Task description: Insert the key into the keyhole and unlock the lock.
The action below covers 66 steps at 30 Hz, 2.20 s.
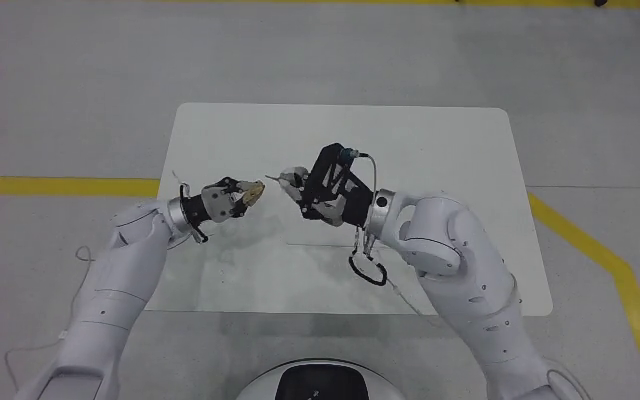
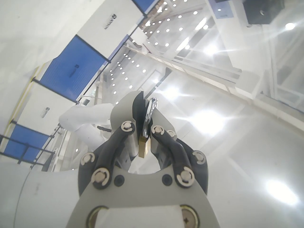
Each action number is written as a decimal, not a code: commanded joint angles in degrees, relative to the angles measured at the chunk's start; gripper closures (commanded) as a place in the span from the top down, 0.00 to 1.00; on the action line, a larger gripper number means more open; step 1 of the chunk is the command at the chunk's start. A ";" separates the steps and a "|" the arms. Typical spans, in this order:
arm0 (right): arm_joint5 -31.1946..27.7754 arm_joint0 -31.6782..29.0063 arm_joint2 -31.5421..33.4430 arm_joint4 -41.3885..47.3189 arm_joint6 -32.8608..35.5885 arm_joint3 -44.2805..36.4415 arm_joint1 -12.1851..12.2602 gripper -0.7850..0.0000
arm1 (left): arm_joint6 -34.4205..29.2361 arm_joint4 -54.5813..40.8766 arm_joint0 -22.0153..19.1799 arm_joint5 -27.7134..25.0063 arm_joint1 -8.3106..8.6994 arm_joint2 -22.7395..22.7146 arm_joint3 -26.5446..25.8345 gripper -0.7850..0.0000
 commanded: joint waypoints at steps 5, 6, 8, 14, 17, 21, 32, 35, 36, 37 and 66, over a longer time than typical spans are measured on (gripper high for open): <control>-7.21 0.54 -2.80 -10.24 4.67 -3.12 0.69 0.00 | 5.67 1.54 0.70 8.17 0.47 0.90 -6.06 0.00; -8.40 0.75 -3.24 -11.40 5.40 -3.28 0.79 0.00 | 6.84 1.76 0.73 8.90 0.49 1.17 -6.87 0.00; -10.78 1.43 -4.01 -13.86 6.67 -3.77 0.99 0.00 | 8.94 2.24 0.77 9.89 0.50 1.72 -8.12 0.00; -14.22 2.51 -7.42 -24.60 10.92 -6.64 1.39 0.00 | 14.46 4.13 0.68 11.39 0.57 3.28 -10.87 0.00; -14.65 2.60 -9.60 -28.76 12.78 -7.40 1.40 0.00 | 15.66 4.07 0.93 11.56 0.61 3.69 -11.68 0.00; -14.27 3.18 -12.67 -32.55 15.42 -6.41 1.13 0.00 | 16.50 3.62 1.18 11.59 0.66 4.14 -12.17 0.00; -14.20 4.88 -15.32 -33.37 17.34 -4.46 0.47 0.00 | 16.89 2.35 0.85 11.48 0.75 5.65 -11.90 0.00; -14.61 5.17 -15.78 -33.45 17.73 -4.25 0.37 0.00 | 16.87 2.38 0.71 11.45 0.82 6.04 -11.63 0.00; -14.68 5.26 -15.97 -33.39 17.79 -4.11 0.32 0.00 | 16.84 2.38 0.65 11.47 0.85 6.13 -11.57 0.00; -14.73 5.41 -16.14 -33.38 17.89 -3.97 0.27 0.00 | 16.81 2.35 0.60 11.44 0.88 6.18 -11.51 0.00; -12.28 7.62 -20.92 -37.27 21.00 -2.92 0.29 0.00 | 17.14 1.11 0.30 10.75 1.72 7.51 -11.18 0.00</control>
